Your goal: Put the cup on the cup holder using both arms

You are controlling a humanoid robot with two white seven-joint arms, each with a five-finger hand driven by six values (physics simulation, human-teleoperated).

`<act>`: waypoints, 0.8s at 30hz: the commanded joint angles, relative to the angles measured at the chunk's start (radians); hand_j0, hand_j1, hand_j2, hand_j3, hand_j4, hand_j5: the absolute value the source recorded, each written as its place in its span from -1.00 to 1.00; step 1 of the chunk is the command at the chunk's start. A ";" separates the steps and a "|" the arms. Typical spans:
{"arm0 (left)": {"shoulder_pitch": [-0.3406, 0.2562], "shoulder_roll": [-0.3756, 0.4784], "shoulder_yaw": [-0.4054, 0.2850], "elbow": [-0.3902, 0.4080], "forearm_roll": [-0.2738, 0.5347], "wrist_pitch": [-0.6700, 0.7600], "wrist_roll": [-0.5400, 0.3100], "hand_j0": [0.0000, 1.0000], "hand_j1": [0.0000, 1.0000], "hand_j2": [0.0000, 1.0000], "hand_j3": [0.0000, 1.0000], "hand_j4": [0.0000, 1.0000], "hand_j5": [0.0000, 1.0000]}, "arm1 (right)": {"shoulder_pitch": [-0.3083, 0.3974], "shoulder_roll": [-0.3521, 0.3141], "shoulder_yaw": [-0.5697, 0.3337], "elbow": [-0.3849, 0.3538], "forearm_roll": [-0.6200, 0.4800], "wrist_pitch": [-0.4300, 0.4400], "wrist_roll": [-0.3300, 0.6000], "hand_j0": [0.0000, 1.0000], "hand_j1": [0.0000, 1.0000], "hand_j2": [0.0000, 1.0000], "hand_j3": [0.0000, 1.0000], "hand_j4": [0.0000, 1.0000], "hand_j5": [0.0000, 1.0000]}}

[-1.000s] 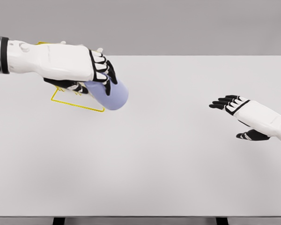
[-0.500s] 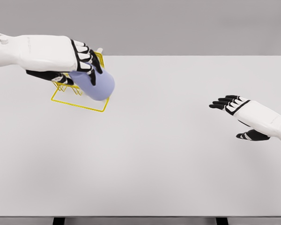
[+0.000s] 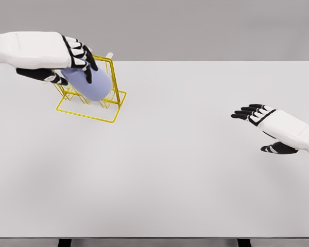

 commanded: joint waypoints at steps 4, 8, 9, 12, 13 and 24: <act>0.002 -0.004 -0.001 0.029 0.003 0.003 0.002 0.04 0.04 0.04 0.04 0.04 0.04 | 0.000 -0.004 -0.004 0.000 -0.007 0.003 -0.001 1.00 1.00 1.00 1.00 1.00 1.00; 0.020 -0.005 -0.001 0.054 0.000 0.003 0.002 0.04 0.04 0.04 0.04 0.04 0.04 | 0.000 -0.006 -0.006 0.000 -0.007 0.003 -0.001 1.00 1.00 1.00 1.00 1.00 1.00; 0.026 -0.005 -0.001 0.054 0.000 0.003 0.002 0.05 0.05 0.05 0.05 0.05 0.05 | 0.000 -0.004 -0.004 0.000 -0.007 0.003 -0.001 1.00 1.00 1.00 1.00 1.00 1.00; 0.028 -0.004 -0.001 0.054 0.001 0.003 0.002 0.05 0.05 0.05 0.05 0.05 0.05 | 0.000 -0.006 -0.004 0.000 -0.007 0.003 -0.001 1.00 1.00 1.00 1.00 1.00 1.00; 0.026 -0.004 -0.001 0.054 0.001 0.003 0.002 0.05 0.05 0.05 0.05 0.05 0.05 | 0.000 -0.006 -0.004 -0.002 -0.007 0.003 -0.001 1.00 1.00 1.00 1.00 1.00 1.00; 0.028 0.005 0.002 0.054 0.007 0.003 0.002 0.05 0.05 0.05 0.05 0.05 0.05 | 0.002 -0.012 -0.006 0.000 -0.007 0.003 -0.001 1.00 1.00 1.00 1.00 1.00 1.00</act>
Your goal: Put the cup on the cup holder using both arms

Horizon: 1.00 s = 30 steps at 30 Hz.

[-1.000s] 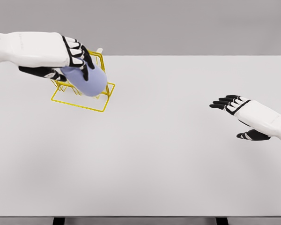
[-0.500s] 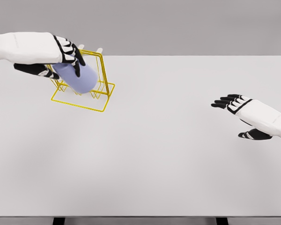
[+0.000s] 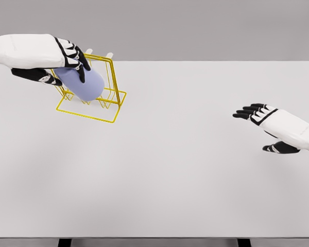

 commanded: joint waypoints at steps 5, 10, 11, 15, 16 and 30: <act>0.003 -0.004 0.000 0.020 -0.001 0.003 0.002 0.05 0.05 0.05 0.05 0.05 0.05 | 0.000 -0.003 0.000 -0.001 -0.007 0.003 -0.001 1.00 1.00 1.00 1.00 1.00 1.00; 0.005 -0.003 0.000 0.022 -0.001 0.003 0.002 0.05 0.05 0.05 0.05 0.05 0.05 | -0.002 -0.004 0.000 0.001 -0.007 0.003 -0.001 1.00 1.00 1.00 1.00 1.00 1.00; 0.005 -0.004 -0.001 0.023 -0.001 0.003 0.002 0.05 0.05 0.05 0.05 0.05 0.05 | 0.000 -0.004 0.000 -0.001 -0.007 0.003 -0.001 1.00 1.00 1.00 1.00 1.00 1.00; 0.032 -0.012 -0.001 0.055 -0.004 0.003 0.002 0.06 0.06 0.06 0.06 0.06 0.06 | 0.000 -0.009 0.000 0.001 -0.007 0.003 -0.001 1.00 1.00 1.00 1.00 1.00 1.00; 0.032 -0.014 -0.001 0.057 -0.004 0.003 0.002 0.06 0.06 0.06 0.06 0.06 0.06 | 0.000 -0.011 0.000 0.001 -0.007 0.003 -0.001 1.00 1.00 1.00 1.00 1.00 1.00; 0.029 -0.027 0.006 0.055 -0.015 0.003 0.002 0.90 0.90 0.90 0.90 0.90 0.90 | 0.000 -0.011 0.000 0.001 -0.007 0.003 -0.001 1.00 1.00 1.00 1.00 1.00 1.00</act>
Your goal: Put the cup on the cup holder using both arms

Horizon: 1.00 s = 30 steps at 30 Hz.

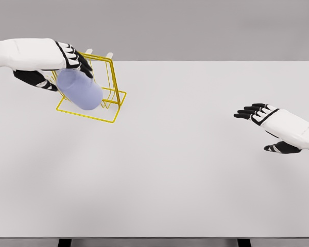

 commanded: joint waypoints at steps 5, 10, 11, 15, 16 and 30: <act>-0.005 0.007 0.015 -0.006 0.012 0.003 0.001 0.97 0.97 0.97 0.97 0.97 0.97 | 0.000 -0.001 0.000 0.000 -0.007 0.003 -0.001 1.00 1.00 1.00 1.00 1.00 1.00; 0.012 0.070 0.052 -0.070 0.106 0.003 -0.001 1.00 1.00 1.00 1.00 1.00 1.00 | 0.000 -0.001 -0.002 0.000 -0.005 0.003 -0.001 1.00 1.00 1.00 1.00 1.00 1.00; 0.012 0.079 0.052 -0.070 0.153 0.003 -0.001 1.00 1.00 1.00 1.00 1.00 1.00 | 0.000 -0.001 -0.011 0.000 -0.007 0.003 -0.001 1.00 1.00 1.00 1.00 1.00 1.00; 0.086 0.132 0.052 -0.095 0.417 0.003 -0.001 1.00 1.00 1.00 1.00 1.00 1.00 | 0.000 -0.001 -0.014 0.000 -0.007 0.003 -0.001 1.00 1.00 1.00 1.00 1.00 1.00; 0.112 0.149 0.052 -0.118 0.466 0.003 0.001 1.00 1.00 1.00 1.00 1.00 1.00 | 0.000 -0.001 -0.014 0.000 -0.007 0.003 -0.001 1.00 1.00 1.00 1.00 1.00 1.00; 0.465 0.195 0.047 -0.192 0.611 0.003 -0.001 1.00 1.00 1.00 1.00 1.00 1.00 | 0.000 -0.001 -0.014 0.000 -0.005 0.003 -0.001 1.00 1.00 1.00 1.00 1.00 1.00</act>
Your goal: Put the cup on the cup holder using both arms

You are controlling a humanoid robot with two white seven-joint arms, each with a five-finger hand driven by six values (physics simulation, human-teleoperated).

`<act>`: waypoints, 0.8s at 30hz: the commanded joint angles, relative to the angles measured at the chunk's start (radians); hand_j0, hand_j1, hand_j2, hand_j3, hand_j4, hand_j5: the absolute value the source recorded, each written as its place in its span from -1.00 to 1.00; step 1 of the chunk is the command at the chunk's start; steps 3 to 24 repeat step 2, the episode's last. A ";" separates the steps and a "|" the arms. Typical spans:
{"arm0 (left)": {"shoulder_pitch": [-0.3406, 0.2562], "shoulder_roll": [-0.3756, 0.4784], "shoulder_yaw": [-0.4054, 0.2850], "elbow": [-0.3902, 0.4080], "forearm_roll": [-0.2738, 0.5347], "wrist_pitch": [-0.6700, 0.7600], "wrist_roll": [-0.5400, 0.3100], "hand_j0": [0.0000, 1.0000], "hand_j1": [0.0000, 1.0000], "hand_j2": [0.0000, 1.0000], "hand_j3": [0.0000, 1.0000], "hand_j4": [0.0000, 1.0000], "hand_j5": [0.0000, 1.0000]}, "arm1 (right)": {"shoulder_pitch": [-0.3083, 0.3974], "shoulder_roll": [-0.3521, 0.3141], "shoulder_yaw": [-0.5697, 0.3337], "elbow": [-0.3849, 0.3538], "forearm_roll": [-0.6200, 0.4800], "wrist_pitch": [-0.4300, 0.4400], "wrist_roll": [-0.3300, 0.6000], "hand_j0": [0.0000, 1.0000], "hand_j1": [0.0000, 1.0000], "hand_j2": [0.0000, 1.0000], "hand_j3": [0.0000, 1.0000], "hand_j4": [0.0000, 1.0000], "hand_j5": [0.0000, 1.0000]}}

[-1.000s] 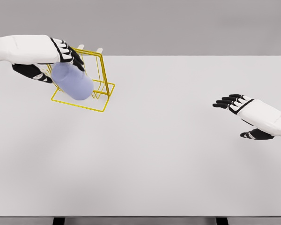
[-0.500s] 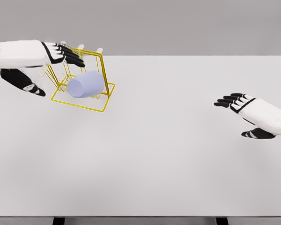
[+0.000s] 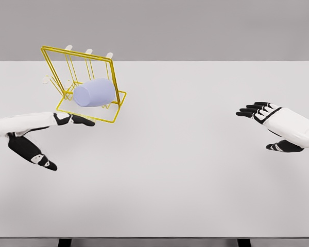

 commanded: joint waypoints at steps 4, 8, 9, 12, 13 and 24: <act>0.013 -0.001 0.001 -0.004 0.011 0.003 0.000 1.00 1.00 1.00 1.00 1.00 1.00 | 0.000 -0.001 0.000 0.000 -0.007 0.003 0.000 1.00 1.00 1.00 1.00 1.00 1.00; 0.013 -0.001 0.001 -0.004 0.011 0.003 0.000 1.00 1.00 1.00 1.00 1.00 1.00 | 0.000 -0.001 0.000 0.000 -0.007 0.003 0.000 1.00 1.00 1.00 1.00 1.00 1.00; 0.013 -0.001 0.001 -0.004 0.011 0.003 0.000 1.00 1.00 1.00 1.00 1.00 1.00 | 0.000 -0.001 0.000 0.000 -0.007 0.003 0.000 1.00 1.00 1.00 1.00 1.00 1.00; 0.013 -0.001 0.001 -0.004 0.011 0.003 0.000 1.00 1.00 1.00 1.00 1.00 1.00 | 0.000 -0.001 0.000 0.000 -0.007 0.003 0.000 1.00 1.00 1.00 1.00 1.00 1.00; 0.013 -0.001 0.001 -0.004 0.011 0.003 0.000 1.00 1.00 1.00 1.00 1.00 1.00 | 0.000 -0.001 0.000 0.000 -0.007 0.003 0.000 1.00 1.00 1.00 1.00 1.00 1.00; 0.013 -0.001 0.001 -0.004 0.011 0.003 0.000 1.00 1.00 1.00 1.00 1.00 1.00 | 0.000 -0.001 0.000 0.000 -0.007 0.003 0.000 1.00 1.00 1.00 1.00 1.00 1.00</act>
